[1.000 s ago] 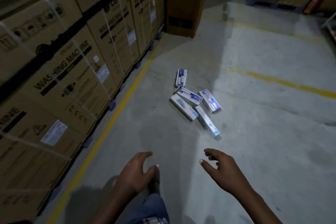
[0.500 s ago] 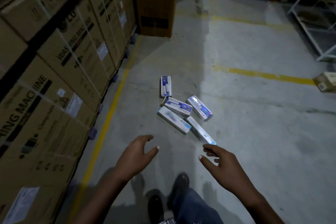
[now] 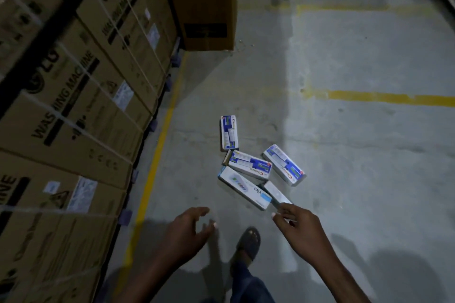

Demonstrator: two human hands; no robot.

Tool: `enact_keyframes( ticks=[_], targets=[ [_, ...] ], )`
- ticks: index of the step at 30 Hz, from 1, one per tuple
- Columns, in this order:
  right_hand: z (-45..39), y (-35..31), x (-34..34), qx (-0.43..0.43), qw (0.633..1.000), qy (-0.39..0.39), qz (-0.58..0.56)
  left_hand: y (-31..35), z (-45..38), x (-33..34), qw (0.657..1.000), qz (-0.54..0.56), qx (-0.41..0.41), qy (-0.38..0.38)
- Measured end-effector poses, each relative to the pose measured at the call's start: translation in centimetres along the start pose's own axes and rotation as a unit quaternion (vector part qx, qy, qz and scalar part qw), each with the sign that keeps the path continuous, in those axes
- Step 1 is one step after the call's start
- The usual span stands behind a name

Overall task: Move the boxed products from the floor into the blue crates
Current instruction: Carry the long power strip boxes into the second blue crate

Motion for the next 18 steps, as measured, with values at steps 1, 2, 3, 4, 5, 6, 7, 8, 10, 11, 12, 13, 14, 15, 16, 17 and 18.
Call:
enact_keyframes(
  ticks=[1, 2, 3, 4, 5, 6, 7, 8, 10, 11, 12, 13, 14, 15, 16, 17, 18],
  targets=[
    [-2.2, 0.1, -0.4, -0.001, 1.0, -0.005, 0.008, 1.0, -1.7, -0.6, 1.0, -0.013, 0.002, 0.005],
    [-4.3, 0.0, -0.9, -0.002, 1.0, -0.007, 0.017, 2.0, -3.3, -1.3, 1.0, -0.025, 0.006, 0.009],
    [-6.2, -0.1, -1.4, -0.003, 1.0, -0.005, 0.025, 3.1, -4.9, -1.8, 0.999, -0.03, 0.011, 0.011],
    [-8.1, -0.3, -1.9, -0.005, 1.0, -0.005, 0.03, 4.1, -6.5, -2.2, 0.999, -0.033, 0.013, 0.009],
    [-9.8, -0.3, -2.3, -0.001, 0.999, -0.004, 0.036, 4.9, -8.0, -2.5, 0.999, -0.034, 0.011, 0.006],
    [-11.3, 0.0, -2.8, 0.009, 0.999, -0.002, 0.039, 5.5, -9.7, -2.7, 0.999, -0.033, 0.008, 0.004],
    [-12.8, 0.3, -3.1, 0.024, 0.999, -0.006, 0.04, 6.3, -11.4, -2.8, 1.0, -0.03, 0.008, 0.006],
    [-14.2, 0.7, -3.4, 0.031, 0.999, -0.01, 0.044, 7.0, -13.1, -2.7, 1.0, -0.028, 0.009, 0.007],
    [-17.3, 1.2, -3.6, 0.039, 0.997, -0.008, 0.061, 8.4, -17.0, -2.3, 1.0, -0.02, -0.001, -0.008],
    [-18.7, 1.9, -3.5, 0.058, 0.996, -0.012, 0.061, 8.5, -19.4, -1.7, 1.0, -0.007, -0.007, -0.023],
    [-20.0, 2.5, -3.3, 0.067, 0.996, -0.014, 0.059, 8.6, -21.8, -1.0, 0.999, 0.002, -0.01, -0.043],
    [-21.2, 3.2, -3.0, 0.08, 0.996, -0.013, 0.049, 8.4, -24.1, -0.1, 0.998, 0.008, -0.008, -0.058],
    [-22.4, 3.9, -2.7, 0.09, 0.995, -0.01, 0.041, 8.0, -26.6, 0.7, 0.998, 0.01, -0.012, -0.066],
    [-23.6, 4.7, -2.3, 0.106, 0.994, -0.011, 0.038, 8.0, -29.1, 1.4, 0.997, 0.012, -0.009, -0.074],
    [-24.7, 5.4, -1.8, 0.118, 0.992, -0.012, 0.033, 7.9, -31.7, 2.2, 0.997, -0.008, 0.007, -0.072],
    [-25.9, 6.3, -1.3, 0.137, 0.99, -0.009, 0.027, 7.8, -34.4, 3.3, 0.996, -0.039, 0.037, -0.065],
    [-27.3, 7.4, -0.6, 0.147, 0.989, -0.001, 0.021, 7.5, -37.1, 4.4, 0.995, -0.06, 0.063, -0.045]
  ],
)
Point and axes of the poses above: each hand's wrist, its own z-axis away from the middle knuckle, its own x-axis out of the palm, y = z × x, the point moved 4 cm from there along -z, towards the middle knuckle, and after that the axes turned 11 degrees about -x, right-handed, at the moved point
